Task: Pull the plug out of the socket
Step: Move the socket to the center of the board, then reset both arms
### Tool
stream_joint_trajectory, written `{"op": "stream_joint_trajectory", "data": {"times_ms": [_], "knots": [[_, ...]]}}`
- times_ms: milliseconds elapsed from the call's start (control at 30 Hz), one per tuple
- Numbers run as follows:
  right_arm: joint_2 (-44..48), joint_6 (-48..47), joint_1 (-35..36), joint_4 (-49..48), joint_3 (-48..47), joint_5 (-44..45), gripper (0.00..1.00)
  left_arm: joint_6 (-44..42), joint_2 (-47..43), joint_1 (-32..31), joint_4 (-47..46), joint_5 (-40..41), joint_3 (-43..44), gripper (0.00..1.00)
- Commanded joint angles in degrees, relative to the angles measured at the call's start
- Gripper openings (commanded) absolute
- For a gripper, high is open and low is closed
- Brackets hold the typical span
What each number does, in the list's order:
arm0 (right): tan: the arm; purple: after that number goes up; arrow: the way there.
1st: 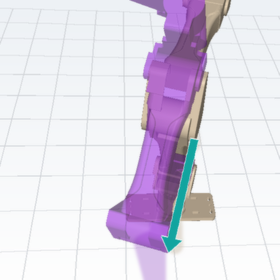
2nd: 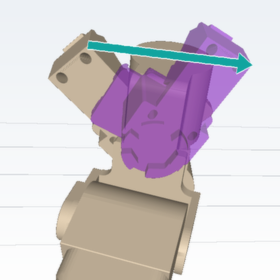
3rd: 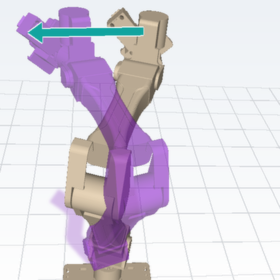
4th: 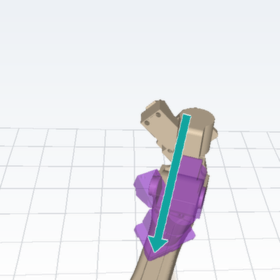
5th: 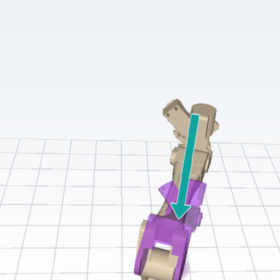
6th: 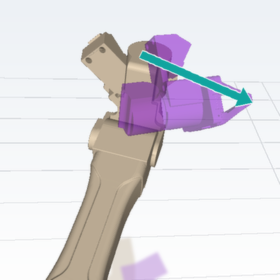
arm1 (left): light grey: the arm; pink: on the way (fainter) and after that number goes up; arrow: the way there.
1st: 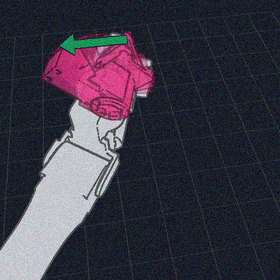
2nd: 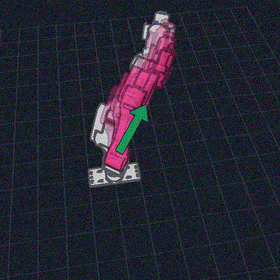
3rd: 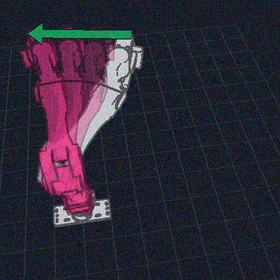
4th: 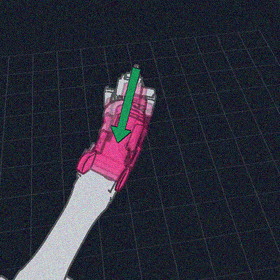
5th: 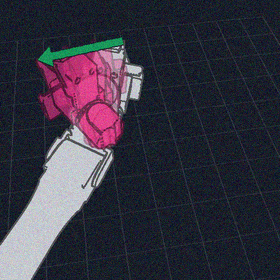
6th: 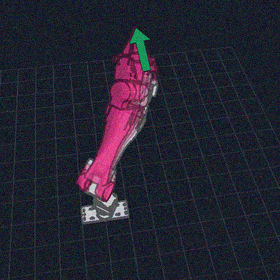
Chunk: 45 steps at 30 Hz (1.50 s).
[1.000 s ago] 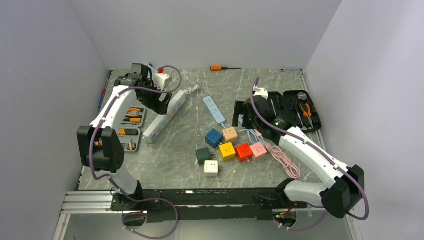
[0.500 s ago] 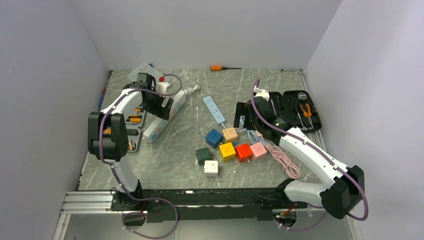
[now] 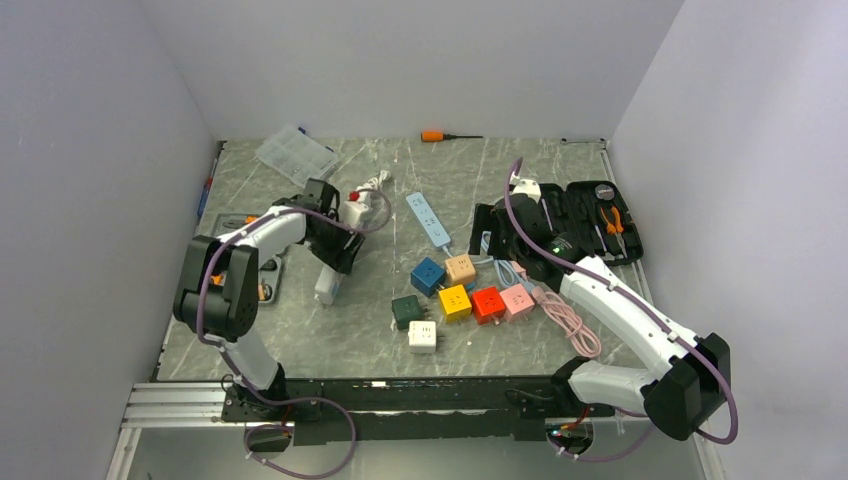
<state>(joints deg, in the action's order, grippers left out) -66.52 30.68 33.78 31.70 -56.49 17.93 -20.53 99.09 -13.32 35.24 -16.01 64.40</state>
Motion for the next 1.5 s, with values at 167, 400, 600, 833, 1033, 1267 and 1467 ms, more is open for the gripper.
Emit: {"op": "stream_joint_trajectory", "data": {"times_ms": [167,400,600,833,1033,1267,1467], "knots": [[-0.69,0.15,-0.34,-2.79,0.85,0.61,0.9,0.7,-7.25,-9.51,0.11,-0.24,-7.38,0.54],[0.43,-0.26,-0.29,-2.18,1.78,1.44,0.89,0.56,-8.13,-15.1,1.05,-0.96,-9.79,0.41],[0.81,-0.43,-0.42,-1.99,2.52,1.67,0.92,0.75,-7.63,-17.79,3.01,-0.94,-9.73,0.59],[1.03,-1.26,-0.54,-1.37,1.66,2.09,1.0,1.66,-7.09,-15.8,7.23,-2.4,-2.41,0.99],[1.06,-2.01,-1.57,-1.28,1.31,1.75,1.0,2.62,-6.47,-9.6,12.57,-10.18,5.98,0.99],[0.37,-1.78,-7.57,-2.71,1.28,-2.62,1.0,1.68,-5.54,0.53,13.82,-13.8,11.05,0.99],[1.03,-1.39,-15.35,-4.35,1.33,-6.8,1.0,4.14,-6.58,9.59,12.44,-14.68,17.05,0.99]]}}
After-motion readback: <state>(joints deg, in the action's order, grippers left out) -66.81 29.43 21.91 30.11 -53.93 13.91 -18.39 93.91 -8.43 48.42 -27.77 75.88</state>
